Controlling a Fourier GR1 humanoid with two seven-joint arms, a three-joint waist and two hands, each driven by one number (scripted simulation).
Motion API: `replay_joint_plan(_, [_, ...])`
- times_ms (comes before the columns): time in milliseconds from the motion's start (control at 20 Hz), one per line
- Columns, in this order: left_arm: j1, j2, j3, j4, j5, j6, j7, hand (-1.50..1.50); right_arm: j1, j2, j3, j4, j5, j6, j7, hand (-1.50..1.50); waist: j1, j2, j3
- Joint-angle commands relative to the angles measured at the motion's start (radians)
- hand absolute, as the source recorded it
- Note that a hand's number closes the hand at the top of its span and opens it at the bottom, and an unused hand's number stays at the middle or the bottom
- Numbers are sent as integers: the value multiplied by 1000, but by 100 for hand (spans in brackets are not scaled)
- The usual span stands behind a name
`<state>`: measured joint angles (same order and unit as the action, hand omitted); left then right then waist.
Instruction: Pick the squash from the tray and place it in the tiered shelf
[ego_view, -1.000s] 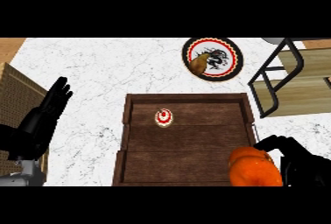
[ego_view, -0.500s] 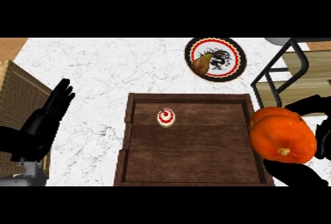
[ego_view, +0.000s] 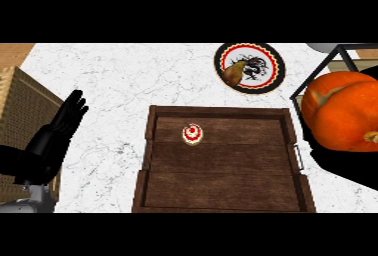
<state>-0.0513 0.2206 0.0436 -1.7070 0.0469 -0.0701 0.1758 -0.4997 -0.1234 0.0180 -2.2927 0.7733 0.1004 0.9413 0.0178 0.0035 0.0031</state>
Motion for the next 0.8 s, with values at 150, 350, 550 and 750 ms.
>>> replay_joint_plan(150, [-11, 4, 8, 25, 5, -11, 4, 0, -158, 108, -228, 102, -313, -161, -36, 150, -6, 1, -2])
replay_joint_plan(350, [-12, 10, 22, 8, -6, 7, 7, 0, -55, -288, -100, 187, -1, 155, -133, 150, -32, 11, -19])
replay_joint_plan(550, [-15, -10, -6, -23, -14, 15, 27, 0, -71, -450, -109, 293, 69, 193, -266, 150, -5, 4, -4])
replay_joint_plan(750, [-16, -4, 9, -13, 16, -10, 37, 0, -158, -522, -111, 483, 127, 129, -404, 150, 6, 2, -3])
